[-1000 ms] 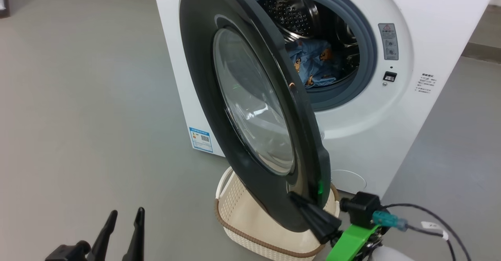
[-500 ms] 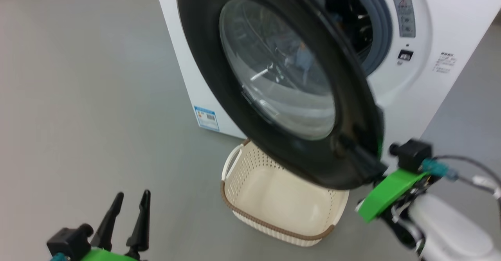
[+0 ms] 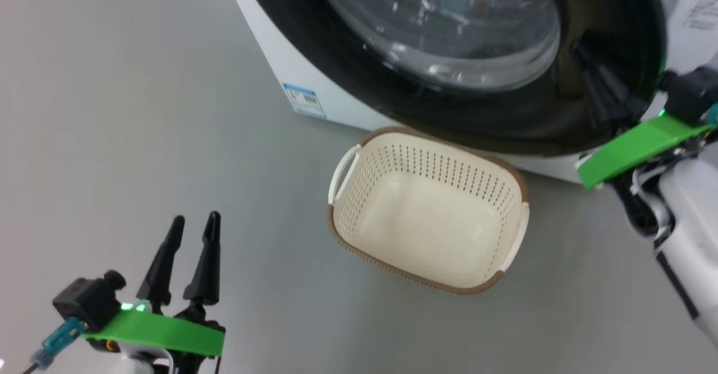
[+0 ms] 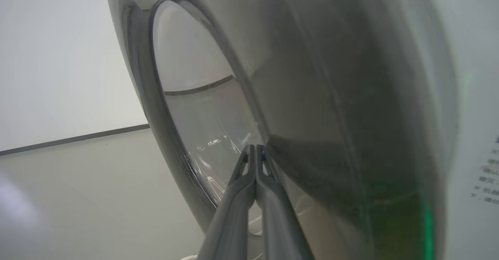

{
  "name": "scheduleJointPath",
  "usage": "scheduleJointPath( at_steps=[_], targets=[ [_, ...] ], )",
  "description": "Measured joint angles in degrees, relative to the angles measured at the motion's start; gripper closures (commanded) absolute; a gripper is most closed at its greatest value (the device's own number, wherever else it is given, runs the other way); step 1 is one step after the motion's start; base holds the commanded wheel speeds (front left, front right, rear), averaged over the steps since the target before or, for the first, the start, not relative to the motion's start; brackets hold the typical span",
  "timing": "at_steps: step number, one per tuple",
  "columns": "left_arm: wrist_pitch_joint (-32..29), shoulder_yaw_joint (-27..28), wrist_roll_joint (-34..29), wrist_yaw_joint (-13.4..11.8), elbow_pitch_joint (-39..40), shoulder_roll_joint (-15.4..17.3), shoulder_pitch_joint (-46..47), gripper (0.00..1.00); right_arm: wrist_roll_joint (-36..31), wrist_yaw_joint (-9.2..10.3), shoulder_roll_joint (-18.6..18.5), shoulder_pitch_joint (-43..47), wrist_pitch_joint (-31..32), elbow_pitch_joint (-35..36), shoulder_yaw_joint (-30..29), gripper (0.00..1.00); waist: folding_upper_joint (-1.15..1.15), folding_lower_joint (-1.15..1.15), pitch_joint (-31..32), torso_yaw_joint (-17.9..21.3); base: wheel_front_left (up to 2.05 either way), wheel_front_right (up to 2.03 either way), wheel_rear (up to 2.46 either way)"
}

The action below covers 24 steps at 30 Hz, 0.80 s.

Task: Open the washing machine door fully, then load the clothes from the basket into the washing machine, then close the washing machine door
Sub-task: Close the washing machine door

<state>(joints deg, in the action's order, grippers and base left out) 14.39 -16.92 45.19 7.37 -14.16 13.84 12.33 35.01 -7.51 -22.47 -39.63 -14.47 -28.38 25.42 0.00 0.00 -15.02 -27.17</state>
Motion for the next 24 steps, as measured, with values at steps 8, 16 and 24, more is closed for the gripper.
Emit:
scheduleJointPath(
  at_steps=[8, 16, 24],
  targets=[
    [0.01, -0.51, 1.33, 0.00, 1.18, -0.22, 2.20, 0.00, -1.68, -0.01, -1.54, -7.83, 0.00, -2.04, -3.88, 1.00, 0.00, 0.00, -5.92, -0.69, 0.00, 0.00, 0.00],
    [0.01, -0.93, 1.64, 0.00, 0.97, -0.36, 2.77, 0.00, -6.34, -1.34, 0.14, -10.58, -0.07, -6.49, -7.91, 1.00, 0.00, 0.00, -7.18, -1.47, 0.00, 0.00, 0.00],
    [0.01, -1.15, 1.55, 0.00, 0.32, -0.18, 2.72, 0.00, -6.92, -1.00, 1.56, -9.43, 0.10, -7.40, -9.60, 1.00, 0.00, 0.00, -4.23, -0.77, 0.00, 0.00, 0.00]
  ],
)
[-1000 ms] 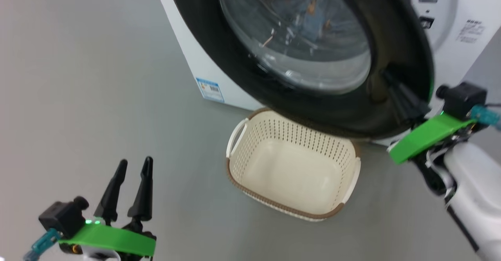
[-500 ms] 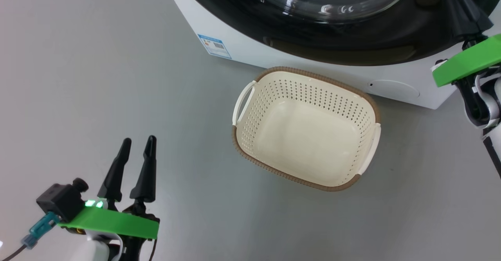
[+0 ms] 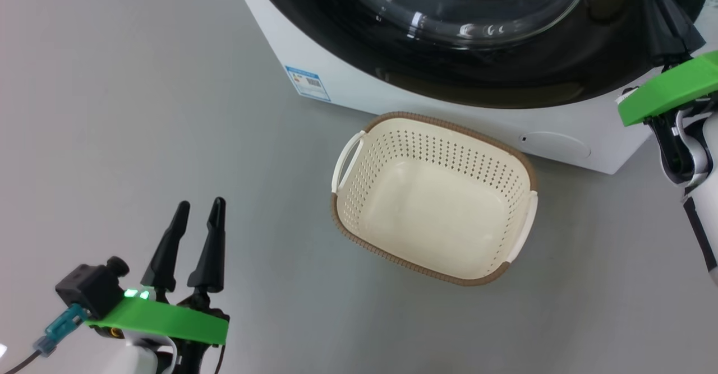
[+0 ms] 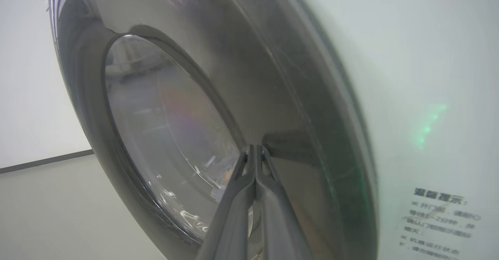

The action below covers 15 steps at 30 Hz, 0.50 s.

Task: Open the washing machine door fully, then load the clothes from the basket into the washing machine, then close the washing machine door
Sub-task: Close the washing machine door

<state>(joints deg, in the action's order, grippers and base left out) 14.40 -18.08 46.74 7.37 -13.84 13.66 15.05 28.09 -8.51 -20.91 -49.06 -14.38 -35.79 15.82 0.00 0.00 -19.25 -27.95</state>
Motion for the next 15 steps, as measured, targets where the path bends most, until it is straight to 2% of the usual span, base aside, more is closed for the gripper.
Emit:
scheduleJointPath(
  at_steps=[2, 4, 7, 8, 9, 15],
  targets=[
    [0.00, -0.20, -0.10, 0.00, -0.18, 0.15, -0.03, 0.00, 0.11, 0.37, 0.05, 0.99, -0.08, 0.51, -0.59, 1.00, 0.00, 0.00, 0.84, 0.29, 0.00, 0.00, 0.00],
    [0.00, -0.29, -0.44, 0.00, -0.36, 0.43, -0.15, 0.00, 0.12, 0.59, 0.11, 2.35, -0.12, 1.33, -1.11, 0.61, 0.00, 0.00, 1.74, 0.61, 0.00, 0.00, 0.00],
    [0.00, -0.47, -1.13, 0.00, -1.20, 1.35, -0.44, 0.00, 0.21, 0.60, 0.56, 4.91, -0.16, 2.23, -1.15, 0.27, 0.00, 0.00, 3.23, 1.14, 0.00, 0.00, 0.00],
    [0.00, -0.43, -1.12, 0.00, -1.42, 1.54, -0.73, 0.00, 0.34, 0.60, 0.87, 5.88, -0.16, 2.68, -1.01, 0.10, 0.00, 0.00, 3.78, 1.33, 0.00, 0.00, 0.00],
    [0.00, -0.37, -1.12, 0.00, -1.59, 1.64, -1.14, 0.00, 0.53, 0.60, 1.19, 6.86, -0.15, 3.14, -0.85, 0.00, 0.00, 0.00, 4.34, 1.54, 0.00, 0.00, 0.00],
    [0.00, -0.53, -2.27, 0.00, -2.43, 2.16, -3.11, 0.00, 2.41, 0.60, 3.04, 13.28, -0.15, 6.45, 1.66, 0.00, 0.00, 0.00, 8.27, 3.15, 0.00, 0.00, 0.00]
  ],
)
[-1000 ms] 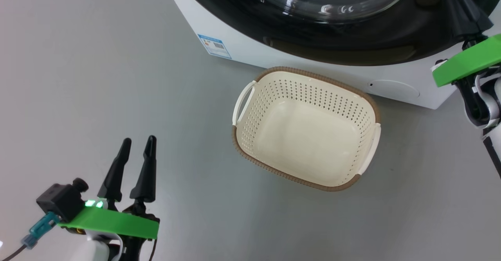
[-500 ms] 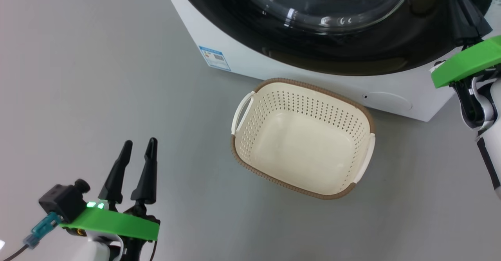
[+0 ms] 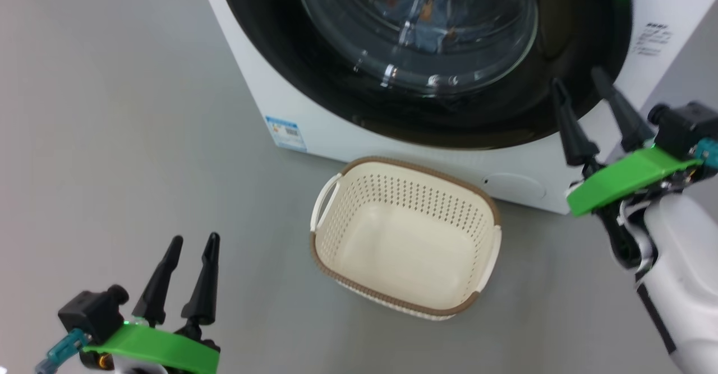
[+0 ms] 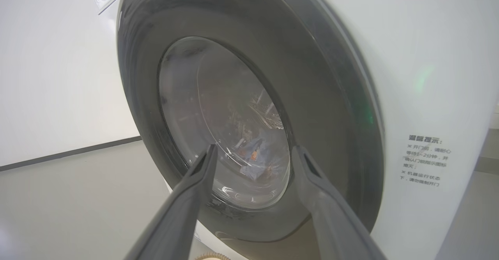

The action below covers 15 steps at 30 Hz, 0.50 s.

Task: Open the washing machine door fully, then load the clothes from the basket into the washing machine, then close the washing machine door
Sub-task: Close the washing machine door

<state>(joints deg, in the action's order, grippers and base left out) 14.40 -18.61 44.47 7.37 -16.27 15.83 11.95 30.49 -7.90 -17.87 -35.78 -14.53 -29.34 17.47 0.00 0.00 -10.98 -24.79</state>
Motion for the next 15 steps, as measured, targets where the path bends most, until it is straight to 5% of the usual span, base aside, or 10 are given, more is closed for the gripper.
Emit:
scheduleJointPath(
  at_steps=[15],
  targets=[
    [0.00, 4.54, -3.05, -0.35, 0.96, 0.91, -5.63, 0.00, 5.49, 0.00, 1.44, 15.41, 0.00, 9.83, 1.32, 0.00, 0.00, 0.00, 9.64, 8.78, 0.00, 0.00, 0.00]
  ],
)
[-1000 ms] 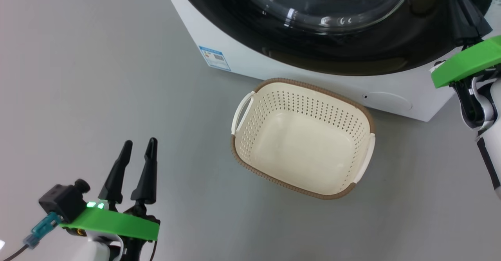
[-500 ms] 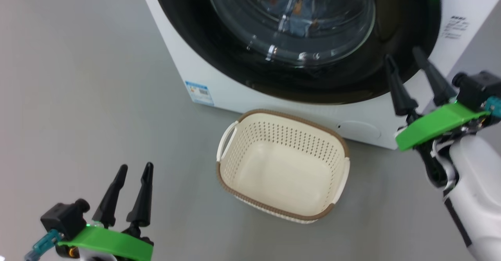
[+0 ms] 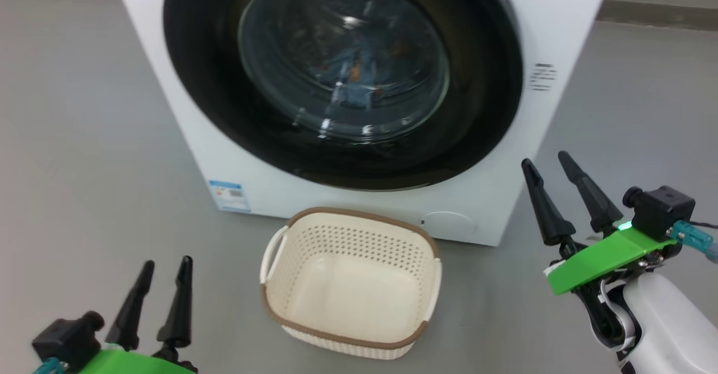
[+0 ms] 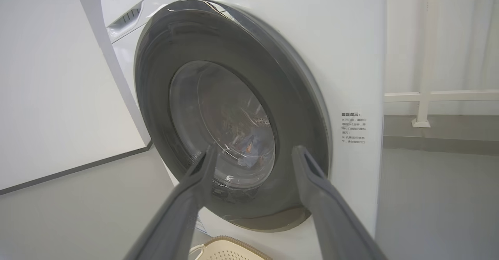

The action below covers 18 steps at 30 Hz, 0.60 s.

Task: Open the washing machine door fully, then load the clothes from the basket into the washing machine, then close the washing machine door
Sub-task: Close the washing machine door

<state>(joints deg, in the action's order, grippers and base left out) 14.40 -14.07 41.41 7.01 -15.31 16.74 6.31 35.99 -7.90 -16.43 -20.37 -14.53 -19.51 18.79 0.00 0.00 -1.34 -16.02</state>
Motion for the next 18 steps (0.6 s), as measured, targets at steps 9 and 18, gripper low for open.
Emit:
scheduleJointPath(
  at_steps=[9, 18],
  targets=[
    [0.00, 3.26, -2.98, 0.00, 1.89, -1.00, -2.54, 0.00, 0.52, 0.00, -0.03, 4.21, 0.00, 3.82, 0.66, 0.00, 0.00, 0.00, 2.85, 7.36, 0.00, 0.00, 0.00],
    [0.24, 4.90, -3.79, 0.10, 4.47, -3.13, -4.26, 0.00, 0.10, 0.00, 0.03, 10.07, 0.00, 6.97, -2.29, 0.00, 0.00, 0.00, 4.77, 12.35, 0.00, 0.00, 0.00]
  ],
)
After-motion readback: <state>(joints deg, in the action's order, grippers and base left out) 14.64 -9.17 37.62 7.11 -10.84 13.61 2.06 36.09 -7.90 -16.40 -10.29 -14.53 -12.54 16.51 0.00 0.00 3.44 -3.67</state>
